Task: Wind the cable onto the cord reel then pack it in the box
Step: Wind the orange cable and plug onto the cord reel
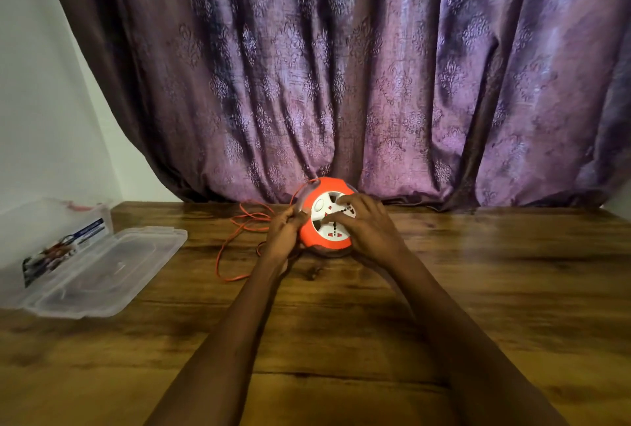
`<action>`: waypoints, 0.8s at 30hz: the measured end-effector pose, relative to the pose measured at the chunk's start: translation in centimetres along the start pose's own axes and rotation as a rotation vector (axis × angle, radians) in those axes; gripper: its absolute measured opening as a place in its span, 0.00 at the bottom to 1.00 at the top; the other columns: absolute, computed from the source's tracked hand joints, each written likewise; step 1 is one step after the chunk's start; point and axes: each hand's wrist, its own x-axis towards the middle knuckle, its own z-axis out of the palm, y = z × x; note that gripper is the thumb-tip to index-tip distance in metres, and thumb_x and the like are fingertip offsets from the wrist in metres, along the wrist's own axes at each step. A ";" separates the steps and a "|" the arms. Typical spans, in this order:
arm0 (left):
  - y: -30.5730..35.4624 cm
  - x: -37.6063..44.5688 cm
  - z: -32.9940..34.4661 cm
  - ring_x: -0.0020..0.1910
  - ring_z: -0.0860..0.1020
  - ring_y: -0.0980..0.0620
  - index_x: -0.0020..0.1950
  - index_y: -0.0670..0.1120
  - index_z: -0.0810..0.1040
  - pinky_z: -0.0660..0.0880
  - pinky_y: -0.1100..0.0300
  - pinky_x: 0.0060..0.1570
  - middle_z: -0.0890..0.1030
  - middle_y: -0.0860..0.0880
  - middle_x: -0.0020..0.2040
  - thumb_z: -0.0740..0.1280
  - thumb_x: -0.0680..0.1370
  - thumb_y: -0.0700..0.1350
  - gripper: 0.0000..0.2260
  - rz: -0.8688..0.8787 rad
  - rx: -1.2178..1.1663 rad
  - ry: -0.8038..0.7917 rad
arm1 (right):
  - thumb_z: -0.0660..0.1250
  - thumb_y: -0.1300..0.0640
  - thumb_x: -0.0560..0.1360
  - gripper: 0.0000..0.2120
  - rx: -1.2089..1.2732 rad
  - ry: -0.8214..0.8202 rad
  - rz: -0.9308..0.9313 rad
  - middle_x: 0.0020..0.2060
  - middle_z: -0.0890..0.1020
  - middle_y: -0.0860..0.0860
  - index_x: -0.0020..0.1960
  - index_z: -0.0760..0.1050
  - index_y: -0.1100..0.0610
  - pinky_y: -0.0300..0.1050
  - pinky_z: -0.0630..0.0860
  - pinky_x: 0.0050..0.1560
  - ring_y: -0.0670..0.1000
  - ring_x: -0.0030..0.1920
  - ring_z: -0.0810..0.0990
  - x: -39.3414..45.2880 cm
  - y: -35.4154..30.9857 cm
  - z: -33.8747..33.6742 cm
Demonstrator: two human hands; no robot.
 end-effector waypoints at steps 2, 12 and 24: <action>0.0 -0.1 0.0 0.44 0.79 0.45 0.53 0.45 0.83 0.79 0.54 0.43 0.84 0.41 0.49 0.66 0.80 0.39 0.06 -0.008 0.026 -0.039 | 0.67 0.54 0.70 0.23 -0.067 -0.054 -0.041 0.67 0.72 0.49 0.62 0.73 0.36 0.51 0.66 0.58 0.55 0.69 0.68 0.1 -0.1 -0.1; -1.6 -0.8 2.2 0.48 0.80 0.52 0.63 0.48 0.80 0.81 0.57 0.36 0.82 0.48 0.55 0.70 0.78 0.42 0.13 0.078 0.020 -0.012 | 0.69 0.38 0.67 0.28 -0.246 0.006 0.338 0.49 0.84 0.53 0.66 0.72 0.38 0.52 0.66 0.52 0.58 0.53 0.76 0.3 -1.0 -0.4; -2.4 -1.7 4.5 0.54 0.79 0.48 0.69 0.45 0.76 0.76 0.54 0.51 0.81 0.40 0.63 0.69 0.78 0.39 0.19 0.169 0.026 -0.090 | 0.73 0.42 0.71 0.23 1.347 0.217 1.455 0.28 0.84 0.58 0.44 0.76 0.63 0.33 0.63 0.20 0.48 0.16 0.72 1.7 -2.1 -1.1</action>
